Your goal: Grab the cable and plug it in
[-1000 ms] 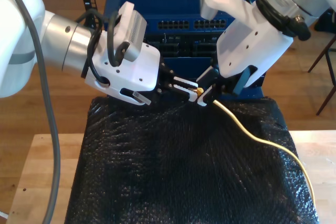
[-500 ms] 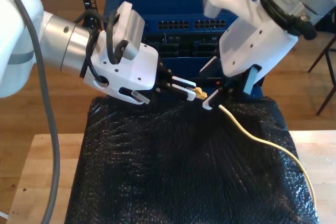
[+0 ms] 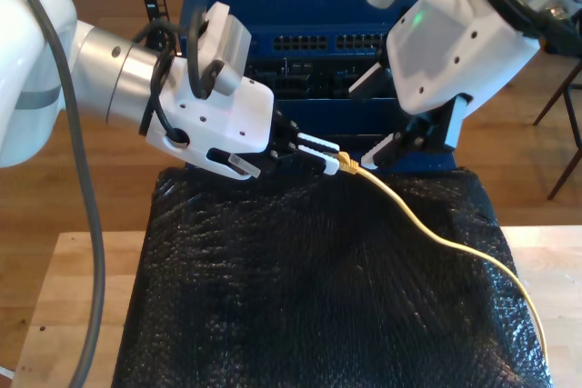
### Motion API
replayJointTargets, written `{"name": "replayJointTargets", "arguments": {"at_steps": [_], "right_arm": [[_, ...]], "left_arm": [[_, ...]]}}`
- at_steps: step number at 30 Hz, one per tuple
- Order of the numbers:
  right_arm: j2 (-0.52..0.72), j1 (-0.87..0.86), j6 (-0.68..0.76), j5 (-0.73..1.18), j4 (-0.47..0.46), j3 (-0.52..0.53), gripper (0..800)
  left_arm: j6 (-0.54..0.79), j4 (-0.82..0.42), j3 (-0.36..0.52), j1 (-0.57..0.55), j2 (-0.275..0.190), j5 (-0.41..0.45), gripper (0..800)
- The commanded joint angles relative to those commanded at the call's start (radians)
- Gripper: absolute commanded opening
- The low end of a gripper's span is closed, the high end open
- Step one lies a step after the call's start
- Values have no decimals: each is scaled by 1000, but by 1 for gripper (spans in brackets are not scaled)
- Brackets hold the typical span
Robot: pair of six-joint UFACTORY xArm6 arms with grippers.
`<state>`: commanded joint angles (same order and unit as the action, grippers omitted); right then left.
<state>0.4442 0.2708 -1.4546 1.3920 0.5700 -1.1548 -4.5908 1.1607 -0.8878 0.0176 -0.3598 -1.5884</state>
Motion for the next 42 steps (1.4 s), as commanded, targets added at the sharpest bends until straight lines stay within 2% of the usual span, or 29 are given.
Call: {"name": "replayJointTargets", "arguments": {"at_steps": [9,19,26,34,42], "right_arm": [[17,0,-23,2,-2,9,787],[57,2,-115,5,-2,12,799],[84,0,-121,2,-3,26,799],[161,0,-160,-14,-3,95,798],[210,2,-226,-167,-3,169,798]], "left_arm": [[-20,89,-3,66,81,-94,2],[-44,101,-5,80,106,-135,2],[-46,135,-3,120,161,-186,2],[-46,155,-3,132,218,-236,2],[-46,184,-6,133,267,-318,2]]}}
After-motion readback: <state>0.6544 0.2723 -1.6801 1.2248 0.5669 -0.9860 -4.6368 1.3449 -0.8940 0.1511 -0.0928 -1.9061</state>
